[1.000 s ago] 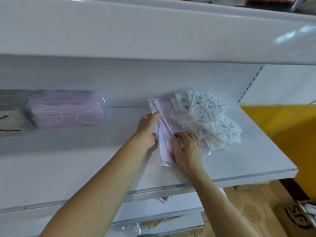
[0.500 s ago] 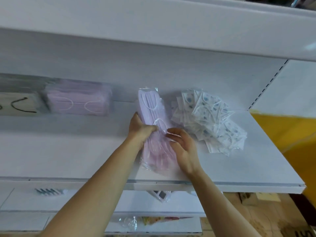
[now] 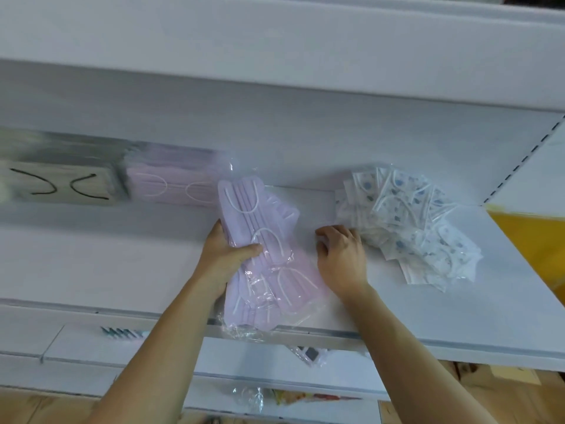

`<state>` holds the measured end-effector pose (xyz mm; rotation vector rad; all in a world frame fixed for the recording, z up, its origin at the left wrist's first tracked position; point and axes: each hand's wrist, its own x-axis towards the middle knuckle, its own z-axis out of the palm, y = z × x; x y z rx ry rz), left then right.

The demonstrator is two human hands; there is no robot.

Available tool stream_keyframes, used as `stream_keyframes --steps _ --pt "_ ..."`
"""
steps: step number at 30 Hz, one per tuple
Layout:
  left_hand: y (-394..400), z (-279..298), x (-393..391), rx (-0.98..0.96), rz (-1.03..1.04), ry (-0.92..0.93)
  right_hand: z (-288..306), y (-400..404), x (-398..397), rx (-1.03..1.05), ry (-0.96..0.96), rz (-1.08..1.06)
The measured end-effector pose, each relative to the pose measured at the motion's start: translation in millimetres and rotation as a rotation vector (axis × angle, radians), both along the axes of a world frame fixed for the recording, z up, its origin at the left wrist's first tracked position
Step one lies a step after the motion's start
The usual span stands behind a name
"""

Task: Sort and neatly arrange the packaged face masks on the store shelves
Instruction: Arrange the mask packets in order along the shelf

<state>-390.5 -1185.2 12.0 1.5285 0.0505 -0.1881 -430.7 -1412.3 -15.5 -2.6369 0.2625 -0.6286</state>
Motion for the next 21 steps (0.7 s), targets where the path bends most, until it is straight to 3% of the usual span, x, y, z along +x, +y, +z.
stream_keyframes --steps 4,9,12,16,18,21 --pt "5 -1 -2 -0.039 0.011 0.012 0 0 0 0.084 -0.085 0.066" --pt "6 -2 3 -0.053 0.016 0.059 31 7 -21 0.488 -0.336 -0.075" --pt "4 1 5 -0.119 0.033 0.126 45 22 -36 0.362 -0.374 0.136" --pt "1 7 6 -0.317 0.066 0.257 26 29 -36 0.177 -0.184 0.542" --pt "0 11 4 -0.387 0.05 0.328 19 32 -36 0.151 -0.143 0.595" --pt "-5 12 -5 -0.326 0.108 0.223 16 39 -38 0.195 -0.175 0.585"
